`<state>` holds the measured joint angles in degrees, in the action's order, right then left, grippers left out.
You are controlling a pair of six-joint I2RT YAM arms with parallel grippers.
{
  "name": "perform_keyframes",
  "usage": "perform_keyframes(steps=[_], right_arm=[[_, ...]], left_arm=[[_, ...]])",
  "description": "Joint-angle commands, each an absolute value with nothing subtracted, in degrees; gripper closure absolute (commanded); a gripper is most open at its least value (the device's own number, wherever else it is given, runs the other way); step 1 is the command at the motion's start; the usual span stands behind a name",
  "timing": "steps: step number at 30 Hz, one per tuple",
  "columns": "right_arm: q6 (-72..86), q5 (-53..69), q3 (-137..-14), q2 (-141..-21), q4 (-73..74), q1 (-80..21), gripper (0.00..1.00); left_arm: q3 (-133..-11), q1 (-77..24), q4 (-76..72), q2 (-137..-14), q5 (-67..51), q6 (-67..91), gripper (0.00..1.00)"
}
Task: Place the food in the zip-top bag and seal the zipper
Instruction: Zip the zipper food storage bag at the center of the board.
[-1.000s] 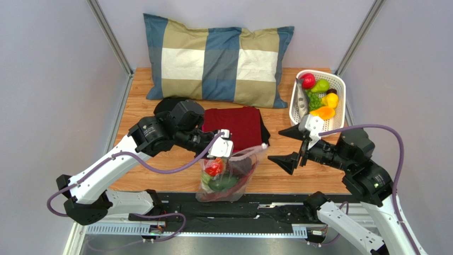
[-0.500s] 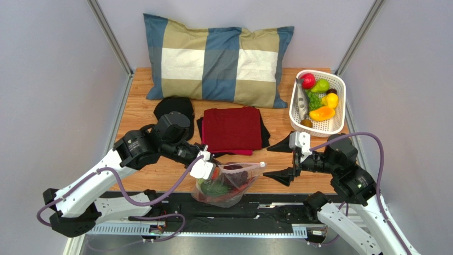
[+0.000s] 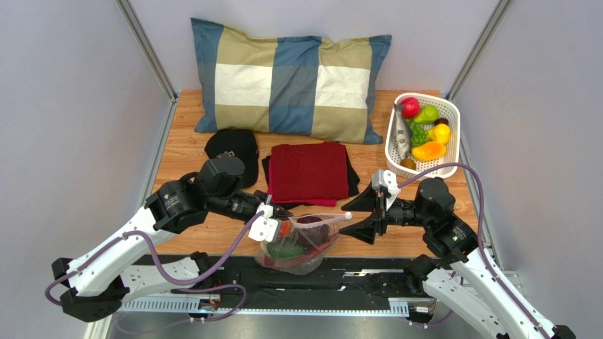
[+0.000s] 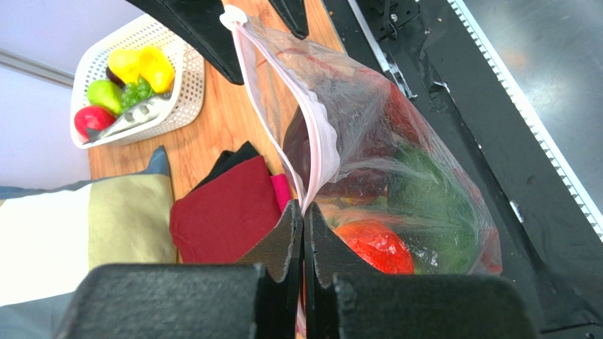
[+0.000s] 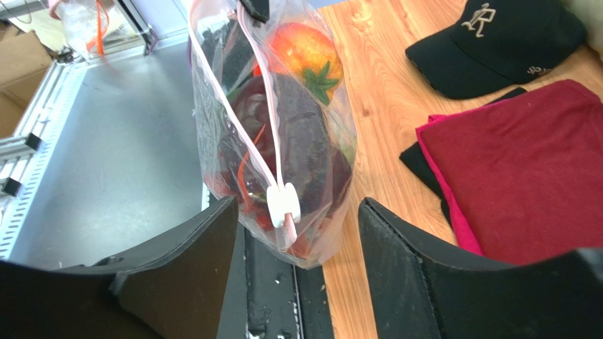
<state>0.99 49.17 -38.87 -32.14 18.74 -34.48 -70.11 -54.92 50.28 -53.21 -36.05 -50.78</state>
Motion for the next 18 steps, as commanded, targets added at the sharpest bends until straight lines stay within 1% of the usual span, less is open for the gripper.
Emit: perform_keyframes(steps=[1, 2, 3, 4, 5, 6, 7, 8, 9, 10, 11, 12, 14, 15, 16, 17, 18], right_arm=[[5.53, 48.51, -38.85, -32.17, 12.31, -35.77, 0.42], [6.15, 48.69, -38.67, -32.25, 12.39, -36.03, 0.46], [6.76, 48.69, -38.32, -32.08, 12.22, -36.38, 0.54], [6.85, 47.82, -38.06, -31.91, 11.96, -37.00, 0.60], [6.86, 47.46, -38.06, -31.82, 11.78, -37.09, 0.67], [6.59, 47.20, -38.23, -31.99, 11.95, -37.09, 0.84], [5.98, 46.76, -38.93, -32.08, 13.08, -37.09, 0.87], [5.37, 46.76, -39.37, -32.52, 13.88, -37.18, 0.88], [4.67, 46.84, -39.72, -32.52, 14.93, -37.09, 0.88], [4.14, 46.85, -40.07, -32.61, 17.03, -37.09, 0.85], [3.35, 46.67, -40.60, -32.78, 17.92, -37.09, 0.78], [3.08, 46.41, -40.69, -32.61, 18.63, -37.00, 0.64], [2.99, 45.01, -40.61, -32.52, 19.60, -37.00, 0.48], [3.08, 44.57, -40.43, -32.17, 19.60, -37.09, 0.42], [3.08, 44.21, -40.26, -32.17, 19.25, -37.09, 0.42], [3.60, 44.12, -39.99, -32.08, 18.90, -37.09, 0.44], [3.86, 44.21, -39.73, -32.08, 18.64, -37.18, 0.51]], left_arm=[[-69.96, -54.76, 45.18, -51.33, -36.83, -50.54, 1.00], [-69.79, -54.76, 44.91, -51.15, -36.57, -50.45, 1.00], [-69.70, -54.76, 44.56, -50.89, -36.48, -50.19, 1.00], [-69.61, -54.67, 44.47, -50.89, -36.30, -50.01, 1.00], [-69.52, -54.75, 44.21, -50.71, -36.21, -49.75, 1.00], [-69.43, -54.76, 44.12, -50.54, -35.78, -49.40, 1.00], [-69.26, -54.76, 44.21, -50.36, -35.51, -49.31, 1.00], [-69.08, -54.76, 44.38, -50.27, -35.33, -49.31, 1.00], [-68.91, -54.67, 44.21, -49.75, -35.07, -49.31, 1.00], [-68.73, -54.67, 44.12, -49.49, -34.89, -49.31, 1.00], [-68.64, -54.67, 44.12, -49.31, -34.98, -49.22, 1.00], [-68.56, -54.67, 44.21, -48.96, -35.07, -49.13, 1.00], [-68.82, -54.67, 44.30, -48.78, -35.16, -48.70, 1.00], [-68.82, -54.67, 44.38, -48.78, -35.16, -48.69, 1.00], [-68.99, -54.67, 44.47, -48.78, -35.16, -48.52, 1.00], [-68.99, -54.67, 44.39, -48.69, -35.16, -48.52, 1.00], [-68.99, -54.67, 44.56, -48.78, -35.24, -48.52, 1.00]])
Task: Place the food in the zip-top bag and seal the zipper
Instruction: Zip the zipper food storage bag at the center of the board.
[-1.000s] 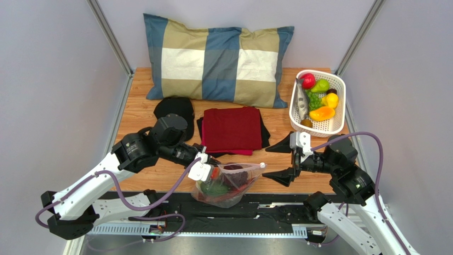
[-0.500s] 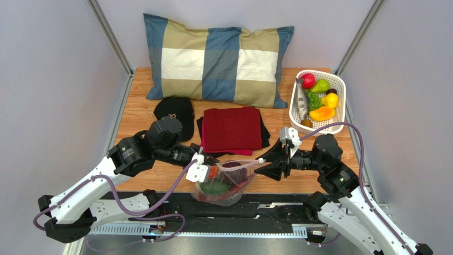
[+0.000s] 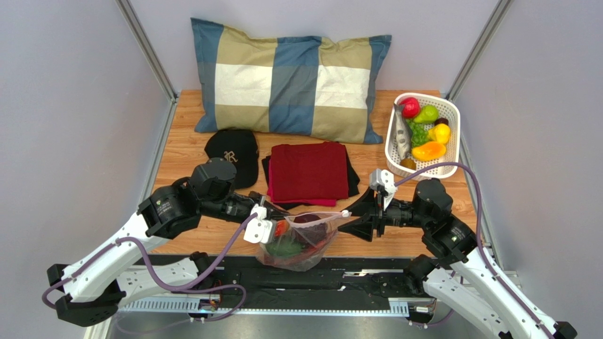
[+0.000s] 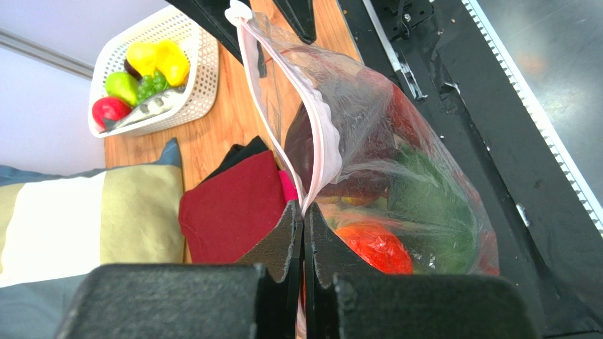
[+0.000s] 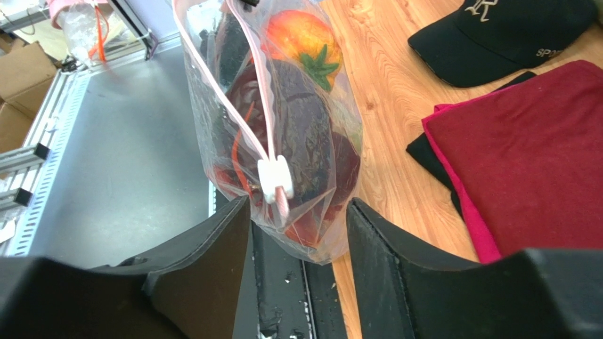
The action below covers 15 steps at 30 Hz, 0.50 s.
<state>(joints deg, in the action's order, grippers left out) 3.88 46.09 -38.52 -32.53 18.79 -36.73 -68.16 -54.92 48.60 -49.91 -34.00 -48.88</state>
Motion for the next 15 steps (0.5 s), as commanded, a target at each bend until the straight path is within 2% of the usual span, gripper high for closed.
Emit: perform_keyframes(steps=[1, 4, 6, 9, 12, 13, 14, 15], right_arm=[[4.22, 44.12, -39.64, -32.08, 17.68, -37.09, 0.55], [5.45, 44.30, -40.08, -32.43, 15.48, -37.18, 0.67], [6.50, 44.38, -40.69, -32.69, 14.94, -37.18, 0.70], [6.86, 44.56, -41.92, -33.48, 14.33, -37.09, 0.58], [5.98, 45.00, -42.54, -34.01, 14.94, -37.18, 0.58], [5.37, 45.26, -42.63, -34.10, 15.03, -37.18, 0.60], [5.10, 45.52, -42.63, -34.10, 15.12, -37.09, 0.74], [4.84, 45.79, -42.71, -34.10, 15.64, -37.18, 0.82]], left_arm=[[-68.99, -54.67, 44.56, -48.78, -35.33, -48.60, 1.00], [-69.00, -54.67, 44.65, -48.96, -35.33, -48.69, 1.00], [-68.82, -54.67, 44.74, -49.04, -35.59, -48.69, 1.00], [-68.82, -54.67, 44.74, -49.48, -35.95, -48.25, 1.00], [-68.82, -54.67, 44.47, -49.83, -36.04, -48.16, 1.00], [-68.82, -54.67, 44.30, -49.75, -35.95, -48.25, 1.00], [-68.82, -54.67, 44.21, -49.83, -35.95, -48.25, 1.00], [-68.91, -54.67, 44.21, -49.83, -35.77, -48.16, 1.00]])
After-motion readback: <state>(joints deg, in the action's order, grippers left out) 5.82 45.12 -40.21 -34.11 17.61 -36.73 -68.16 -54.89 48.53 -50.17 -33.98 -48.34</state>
